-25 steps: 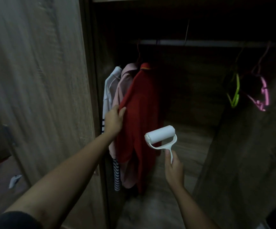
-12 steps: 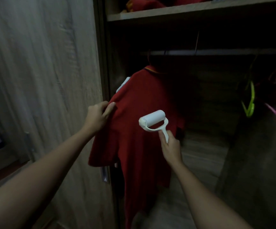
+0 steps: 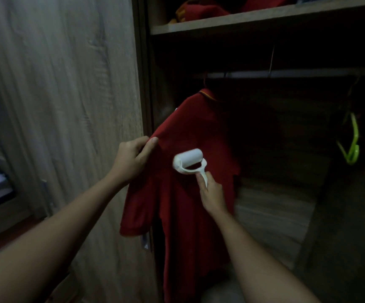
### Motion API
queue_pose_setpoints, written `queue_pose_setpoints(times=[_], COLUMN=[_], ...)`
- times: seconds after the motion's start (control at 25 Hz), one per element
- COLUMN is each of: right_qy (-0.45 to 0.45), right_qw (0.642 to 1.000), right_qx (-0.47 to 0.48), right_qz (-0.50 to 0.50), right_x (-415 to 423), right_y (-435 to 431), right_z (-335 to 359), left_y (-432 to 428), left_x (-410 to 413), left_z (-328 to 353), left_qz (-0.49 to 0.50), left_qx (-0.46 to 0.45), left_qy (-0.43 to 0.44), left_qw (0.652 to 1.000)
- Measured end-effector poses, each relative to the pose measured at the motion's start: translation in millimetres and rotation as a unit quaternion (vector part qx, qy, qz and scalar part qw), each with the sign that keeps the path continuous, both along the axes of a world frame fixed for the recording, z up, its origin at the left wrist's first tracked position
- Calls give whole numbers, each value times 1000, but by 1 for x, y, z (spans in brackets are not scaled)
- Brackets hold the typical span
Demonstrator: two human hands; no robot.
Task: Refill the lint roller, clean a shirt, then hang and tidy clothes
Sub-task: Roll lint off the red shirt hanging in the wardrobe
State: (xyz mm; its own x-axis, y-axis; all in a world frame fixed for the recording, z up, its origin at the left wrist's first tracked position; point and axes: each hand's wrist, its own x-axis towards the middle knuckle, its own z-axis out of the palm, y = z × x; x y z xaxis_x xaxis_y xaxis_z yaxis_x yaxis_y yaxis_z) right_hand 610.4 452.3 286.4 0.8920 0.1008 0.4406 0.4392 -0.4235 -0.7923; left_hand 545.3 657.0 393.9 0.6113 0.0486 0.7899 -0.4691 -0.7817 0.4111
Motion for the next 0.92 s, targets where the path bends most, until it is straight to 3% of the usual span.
queue_pose_setpoints(times=[0.28, 0.68, 0.92], right_qy=[145, -1, 67], right_qw=[985, 997, 998], right_qx=[-86, 76, -16], right_qz=[43, 0, 5], right_x=[-15, 34, 27], right_y=[4, 19, 27], right_z=[-101, 43, -31], left_y=[13, 31, 29], left_x=[0, 5, 4], left_z=[-5, -1, -7], left_qz=[3, 25, 35], left_qx=[-31, -35, -40], left_qy=[24, -22, -11], left_qw=[999, 999, 998])
